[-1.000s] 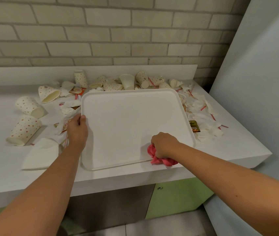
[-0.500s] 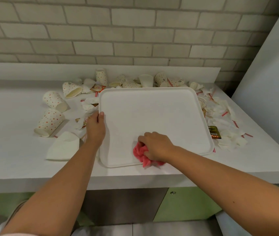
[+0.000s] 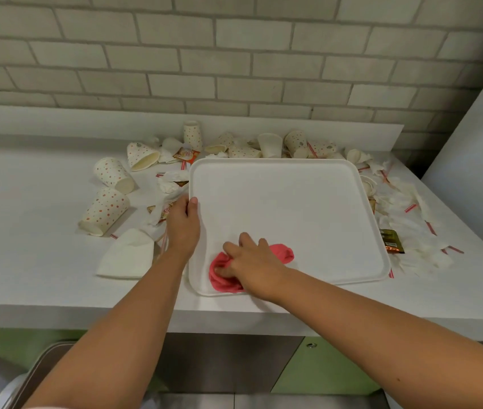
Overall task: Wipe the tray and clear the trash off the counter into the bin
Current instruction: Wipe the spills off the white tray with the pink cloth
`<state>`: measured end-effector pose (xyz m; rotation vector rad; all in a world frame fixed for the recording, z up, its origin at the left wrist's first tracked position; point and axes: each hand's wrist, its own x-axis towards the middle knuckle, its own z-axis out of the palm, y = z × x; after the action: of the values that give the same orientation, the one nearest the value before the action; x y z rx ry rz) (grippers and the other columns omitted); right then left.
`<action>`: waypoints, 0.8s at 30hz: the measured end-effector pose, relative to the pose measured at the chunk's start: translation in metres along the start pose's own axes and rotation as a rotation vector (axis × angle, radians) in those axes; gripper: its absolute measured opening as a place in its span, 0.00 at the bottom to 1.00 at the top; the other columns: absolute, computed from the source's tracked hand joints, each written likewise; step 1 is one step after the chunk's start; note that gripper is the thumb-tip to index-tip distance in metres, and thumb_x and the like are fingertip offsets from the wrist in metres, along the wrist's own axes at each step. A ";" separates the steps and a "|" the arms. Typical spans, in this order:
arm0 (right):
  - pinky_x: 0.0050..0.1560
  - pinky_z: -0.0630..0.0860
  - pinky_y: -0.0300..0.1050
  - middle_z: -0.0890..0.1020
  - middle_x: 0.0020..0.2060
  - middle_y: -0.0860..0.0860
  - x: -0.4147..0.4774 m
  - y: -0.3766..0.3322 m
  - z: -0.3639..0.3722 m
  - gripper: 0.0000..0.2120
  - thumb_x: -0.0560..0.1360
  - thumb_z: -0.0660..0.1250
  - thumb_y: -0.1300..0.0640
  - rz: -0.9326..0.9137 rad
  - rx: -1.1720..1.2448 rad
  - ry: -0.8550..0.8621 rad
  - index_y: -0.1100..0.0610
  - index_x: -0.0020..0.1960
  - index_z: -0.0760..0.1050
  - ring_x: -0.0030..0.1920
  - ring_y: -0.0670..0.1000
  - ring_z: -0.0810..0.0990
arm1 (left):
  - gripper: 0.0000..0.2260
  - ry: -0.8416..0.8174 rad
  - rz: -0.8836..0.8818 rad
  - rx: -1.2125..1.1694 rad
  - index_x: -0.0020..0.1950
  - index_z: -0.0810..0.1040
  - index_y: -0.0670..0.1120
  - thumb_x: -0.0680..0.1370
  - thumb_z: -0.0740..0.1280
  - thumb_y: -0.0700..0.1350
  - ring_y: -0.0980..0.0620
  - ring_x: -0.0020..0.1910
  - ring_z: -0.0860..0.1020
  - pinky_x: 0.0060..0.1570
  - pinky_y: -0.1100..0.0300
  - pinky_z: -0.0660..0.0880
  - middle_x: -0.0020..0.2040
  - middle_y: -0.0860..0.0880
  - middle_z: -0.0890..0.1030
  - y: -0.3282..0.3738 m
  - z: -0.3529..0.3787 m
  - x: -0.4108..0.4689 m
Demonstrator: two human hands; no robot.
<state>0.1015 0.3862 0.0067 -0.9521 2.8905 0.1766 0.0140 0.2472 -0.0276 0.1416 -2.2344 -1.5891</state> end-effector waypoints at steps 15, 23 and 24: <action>0.51 0.64 0.53 0.70 0.59 0.53 0.008 -0.011 0.005 0.16 0.79 0.61 0.56 -0.092 -0.020 0.164 0.48 0.66 0.74 0.60 0.58 0.65 | 0.14 -0.314 -0.242 -0.248 0.65 0.68 0.52 0.82 0.51 0.54 0.55 0.62 0.70 0.62 0.59 0.64 0.57 0.58 0.71 0.012 -0.011 0.002; 0.50 0.64 0.52 0.69 0.60 0.52 0.027 0.000 -0.020 0.19 0.77 0.62 0.50 0.089 -0.029 0.294 0.48 0.67 0.71 0.60 0.58 0.65 | 0.20 -0.343 -0.300 -0.456 0.68 0.70 0.48 0.81 0.54 0.55 0.52 0.64 0.74 0.65 0.54 0.69 0.64 0.51 0.76 0.021 -0.014 0.007; 0.51 0.64 0.52 0.68 0.61 0.52 0.030 0.003 -0.025 0.20 0.77 0.62 0.50 0.111 -0.016 0.290 0.49 0.68 0.70 0.61 0.59 0.64 | 0.19 -0.364 -0.302 -0.475 0.67 0.72 0.48 0.81 0.54 0.55 0.49 0.62 0.76 0.63 0.49 0.71 0.63 0.47 0.78 0.022 -0.014 0.006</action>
<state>0.0746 0.3674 0.0279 -0.8870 3.2136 0.0753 0.0165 0.2402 -0.0018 0.0599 -2.0773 -2.4336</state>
